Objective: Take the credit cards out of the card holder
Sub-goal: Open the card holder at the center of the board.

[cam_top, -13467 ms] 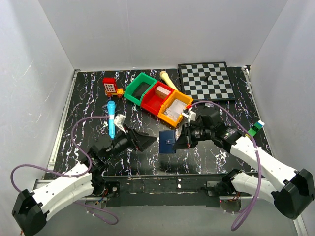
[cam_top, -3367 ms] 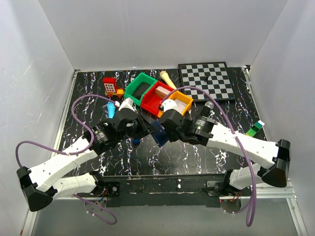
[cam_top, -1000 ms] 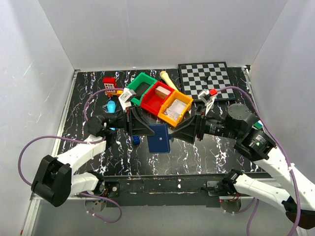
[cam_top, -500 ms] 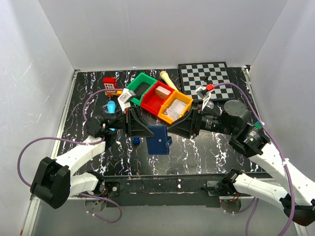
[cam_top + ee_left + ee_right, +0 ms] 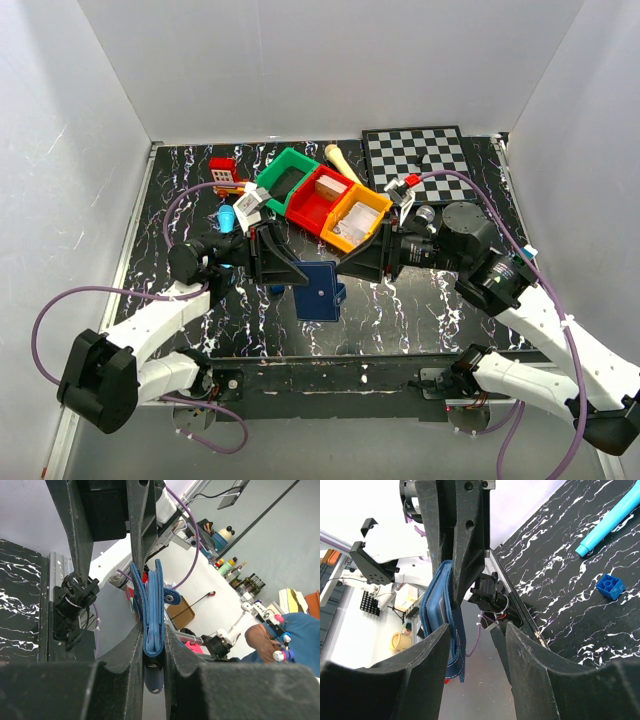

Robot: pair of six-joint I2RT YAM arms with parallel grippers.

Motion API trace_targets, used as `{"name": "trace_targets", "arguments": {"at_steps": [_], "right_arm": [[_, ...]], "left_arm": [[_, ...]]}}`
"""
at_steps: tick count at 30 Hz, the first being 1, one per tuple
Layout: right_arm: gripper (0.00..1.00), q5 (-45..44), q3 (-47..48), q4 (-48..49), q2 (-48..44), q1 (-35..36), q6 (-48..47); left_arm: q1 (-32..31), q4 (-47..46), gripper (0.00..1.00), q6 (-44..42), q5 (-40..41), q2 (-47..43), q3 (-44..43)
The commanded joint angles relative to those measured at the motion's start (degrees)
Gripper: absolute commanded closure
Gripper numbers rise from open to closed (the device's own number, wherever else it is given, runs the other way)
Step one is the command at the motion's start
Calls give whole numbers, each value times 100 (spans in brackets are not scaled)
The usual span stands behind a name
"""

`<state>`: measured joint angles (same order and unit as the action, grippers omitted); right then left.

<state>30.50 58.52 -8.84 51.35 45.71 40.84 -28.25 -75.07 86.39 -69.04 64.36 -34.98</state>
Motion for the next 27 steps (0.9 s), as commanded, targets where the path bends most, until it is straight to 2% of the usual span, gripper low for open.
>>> {"name": "trace_targets", "arguments": {"at_steps": [1,27], "right_arm": [[45,149,-104,207,-81,-10,38],[43,931,-51,313,156,131,-59]], "left_arm": [[-14,-1643,100,-131,66,-134,-132],[-14,-193,100,-1089,241,-160,-281]]}}
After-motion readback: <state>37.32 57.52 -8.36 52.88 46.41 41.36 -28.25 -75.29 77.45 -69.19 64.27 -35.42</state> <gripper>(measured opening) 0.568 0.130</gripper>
